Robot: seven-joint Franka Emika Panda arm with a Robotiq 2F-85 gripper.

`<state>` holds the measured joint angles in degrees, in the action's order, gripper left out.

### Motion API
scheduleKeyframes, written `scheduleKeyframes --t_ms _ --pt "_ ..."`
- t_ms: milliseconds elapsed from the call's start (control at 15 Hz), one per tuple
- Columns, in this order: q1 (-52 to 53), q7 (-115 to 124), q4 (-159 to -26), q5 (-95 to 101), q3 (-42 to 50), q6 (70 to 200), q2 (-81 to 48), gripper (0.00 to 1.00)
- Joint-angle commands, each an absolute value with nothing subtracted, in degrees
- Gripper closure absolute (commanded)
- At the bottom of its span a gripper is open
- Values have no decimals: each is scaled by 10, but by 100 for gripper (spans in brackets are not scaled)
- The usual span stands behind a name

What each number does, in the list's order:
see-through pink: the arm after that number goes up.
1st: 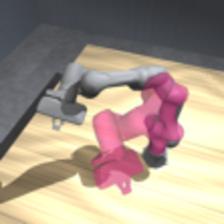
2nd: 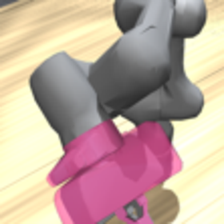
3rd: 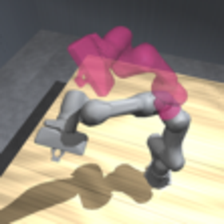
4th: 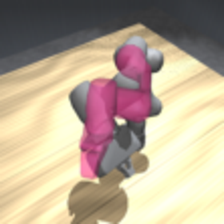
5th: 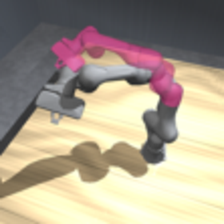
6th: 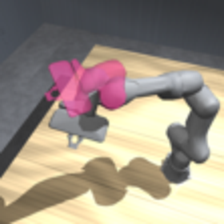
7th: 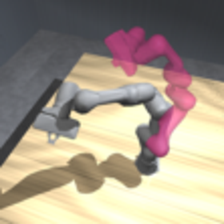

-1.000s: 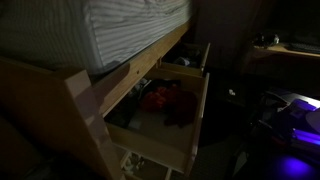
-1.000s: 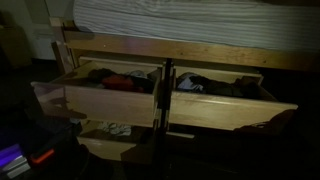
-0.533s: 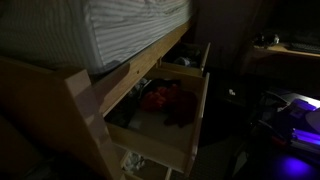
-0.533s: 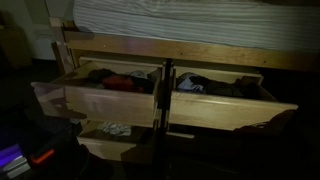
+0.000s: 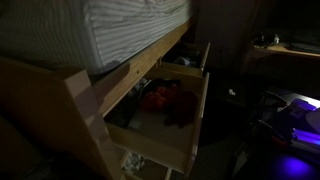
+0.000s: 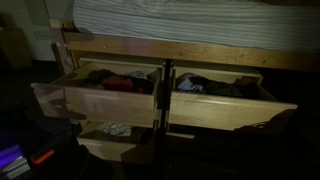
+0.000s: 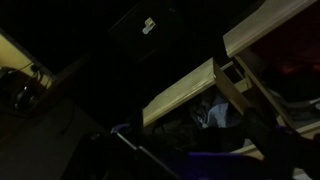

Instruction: Move the blue cloth from the top left drawer to the top right drawer then put it back in the top right drawer

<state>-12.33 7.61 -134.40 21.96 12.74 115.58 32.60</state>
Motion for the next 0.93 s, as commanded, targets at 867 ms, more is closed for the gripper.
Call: scheduleKeyframes --t_ms 867 --pt "-68 -400 -1192 -122 349 1092 52 0"
